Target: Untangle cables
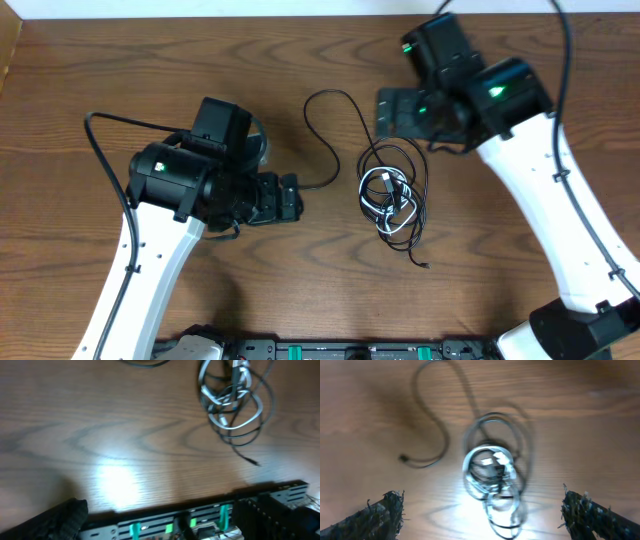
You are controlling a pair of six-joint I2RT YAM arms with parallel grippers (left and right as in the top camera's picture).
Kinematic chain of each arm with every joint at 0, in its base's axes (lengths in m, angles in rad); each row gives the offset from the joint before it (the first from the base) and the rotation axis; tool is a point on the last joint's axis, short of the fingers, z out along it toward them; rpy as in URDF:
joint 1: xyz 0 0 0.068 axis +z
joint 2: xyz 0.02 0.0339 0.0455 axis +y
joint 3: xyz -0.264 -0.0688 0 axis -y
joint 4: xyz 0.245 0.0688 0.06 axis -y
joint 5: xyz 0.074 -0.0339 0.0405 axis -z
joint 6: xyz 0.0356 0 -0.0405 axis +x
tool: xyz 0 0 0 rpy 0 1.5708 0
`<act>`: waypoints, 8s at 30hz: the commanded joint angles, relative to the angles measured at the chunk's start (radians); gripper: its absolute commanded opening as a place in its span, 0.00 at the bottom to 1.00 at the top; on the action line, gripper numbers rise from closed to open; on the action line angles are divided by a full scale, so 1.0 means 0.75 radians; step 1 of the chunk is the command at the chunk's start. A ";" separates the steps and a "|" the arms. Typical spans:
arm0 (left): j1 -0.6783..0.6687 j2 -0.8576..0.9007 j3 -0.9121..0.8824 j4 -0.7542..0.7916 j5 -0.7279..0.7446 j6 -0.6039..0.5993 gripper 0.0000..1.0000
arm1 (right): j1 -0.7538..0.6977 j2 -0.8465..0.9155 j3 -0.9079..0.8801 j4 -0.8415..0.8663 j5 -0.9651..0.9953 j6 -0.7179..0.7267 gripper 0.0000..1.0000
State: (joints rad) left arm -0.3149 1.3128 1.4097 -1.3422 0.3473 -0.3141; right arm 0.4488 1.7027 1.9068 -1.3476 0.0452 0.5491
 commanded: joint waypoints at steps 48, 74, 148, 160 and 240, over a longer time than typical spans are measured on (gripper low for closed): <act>-0.695 0.771 -0.085 0.933 -0.072 -0.035 0.68 | -0.264 -0.020 -0.305 -0.045 -0.049 -0.186 0.99; -0.740 0.828 -0.084 0.963 -0.160 -0.031 0.25 | -0.264 -0.020 -0.305 -0.043 -0.084 -0.185 0.99; -0.001 -0.007 -0.008 1.631 0.799 -0.887 0.07 | -0.093 -0.089 -0.560 0.292 -0.072 0.105 0.79; 0.306 0.001 -0.008 0.801 0.366 -0.613 0.07 | -0.217 -0.089 -0.566 0.271 -0.658 -0.248 0.89; 0.305 0.111 -0.050 0.229 -0.248 -0.348 0.59 | -0.017 -0.365 0.225 1.020 -0.431 0.108 0.02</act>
State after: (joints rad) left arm -0.0887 1.3857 1.3933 -1.1637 0.1364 -0.5953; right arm 0.4458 1.4612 1.9949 -0.6804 -0.2195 0.5655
